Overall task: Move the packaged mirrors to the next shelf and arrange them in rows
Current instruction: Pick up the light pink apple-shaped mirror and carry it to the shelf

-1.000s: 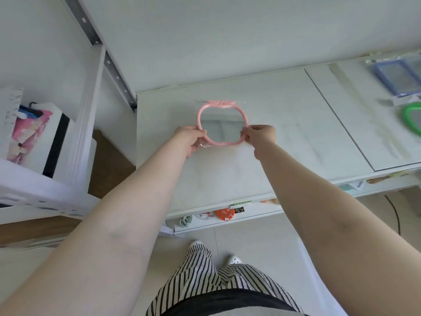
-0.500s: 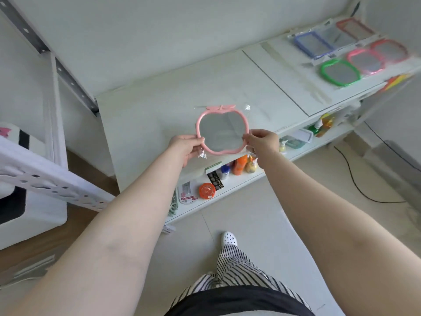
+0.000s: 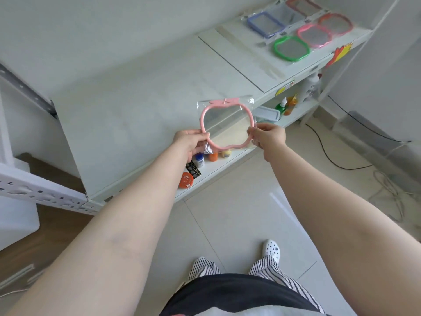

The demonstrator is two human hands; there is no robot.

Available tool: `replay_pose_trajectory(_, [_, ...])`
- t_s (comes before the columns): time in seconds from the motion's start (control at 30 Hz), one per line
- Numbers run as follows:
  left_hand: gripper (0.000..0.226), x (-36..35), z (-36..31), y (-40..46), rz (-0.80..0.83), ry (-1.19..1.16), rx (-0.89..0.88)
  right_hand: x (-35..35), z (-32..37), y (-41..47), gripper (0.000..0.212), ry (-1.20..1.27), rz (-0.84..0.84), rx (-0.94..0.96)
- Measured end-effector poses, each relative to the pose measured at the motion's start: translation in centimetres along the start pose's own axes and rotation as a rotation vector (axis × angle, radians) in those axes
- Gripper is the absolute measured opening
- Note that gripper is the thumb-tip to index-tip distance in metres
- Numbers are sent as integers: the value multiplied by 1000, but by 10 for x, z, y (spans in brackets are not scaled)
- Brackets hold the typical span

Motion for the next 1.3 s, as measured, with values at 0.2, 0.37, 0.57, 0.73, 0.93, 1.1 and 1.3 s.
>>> replay_pose_trajectory(0.2, [10, -89, 8, 11, -23, -17, 30, 73, 20, 49, 13, -21, 20, -21])
replay_pose_trajectory(0.37, [12, -162, 19, 21, -53, -48, 57, 131, 41, 91, 18, -89, 61, 6])
replay_pose_trajectory(0.57, [9, -215, 8, 37, -108, -62, 60, 168, 60, 135, 17, -102, 80, 0])
replay_pose_trajectory(0.73, [29, -250, -17, 70, -108, -53, -4, 179, 84, 176, 20, -54, 81, -3])
replay_pose_trajectory(0.93, [30, -294, -51, 131, -60, -56, -55, 193, 133, 233, 20, -27, 49, 33])
replay_pose_trajectory(1.1, [31, -335, -78, 176, -11, -32, -69, 209, 174, 274, 22, -44, 5, 45])
replay_pose_trajectory(1.3, [28, -362, -97, 213, -40, -62, -42, 210, 205, 326, 21, -86, 31, 12])
Point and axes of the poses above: each hand's wrist, its own y-axis towards the middle knuckle, its own x-axis out of the back of the hand, z = x × y, the point moved 6 cm from there along y, towards the middle knuckle, and after that the axes turned 8 degrees about -x, right-handed, at the moved point
